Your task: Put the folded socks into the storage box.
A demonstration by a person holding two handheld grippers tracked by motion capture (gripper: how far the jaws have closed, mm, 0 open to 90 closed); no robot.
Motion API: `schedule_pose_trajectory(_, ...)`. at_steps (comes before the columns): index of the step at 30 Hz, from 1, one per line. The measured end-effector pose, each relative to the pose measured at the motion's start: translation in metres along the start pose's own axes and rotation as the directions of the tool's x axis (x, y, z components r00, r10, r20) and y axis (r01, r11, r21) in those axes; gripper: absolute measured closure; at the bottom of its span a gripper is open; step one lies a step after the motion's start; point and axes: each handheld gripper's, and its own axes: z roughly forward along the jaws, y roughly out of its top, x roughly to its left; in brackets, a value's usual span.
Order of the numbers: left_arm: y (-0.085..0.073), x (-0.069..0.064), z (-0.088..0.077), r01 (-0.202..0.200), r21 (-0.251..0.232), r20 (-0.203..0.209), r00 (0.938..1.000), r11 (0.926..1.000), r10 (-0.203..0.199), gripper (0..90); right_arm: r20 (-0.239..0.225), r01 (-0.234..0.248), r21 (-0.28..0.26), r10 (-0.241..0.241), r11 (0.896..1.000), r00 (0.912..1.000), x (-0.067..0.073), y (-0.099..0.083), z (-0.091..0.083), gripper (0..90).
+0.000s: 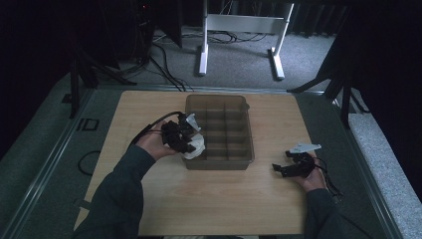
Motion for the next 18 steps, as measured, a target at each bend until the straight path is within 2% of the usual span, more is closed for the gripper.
schedule_pose_trajectory(18, 0.004, 0.003, 0.019, -0.022, 0.055, 0.032, 0.9993, 0.9983, 0.020, 69.7, 0.001, 0.001, 0.001, -0.001, 1.000, 1.0000, 0.000, 0.000, 0.000, 13.6)
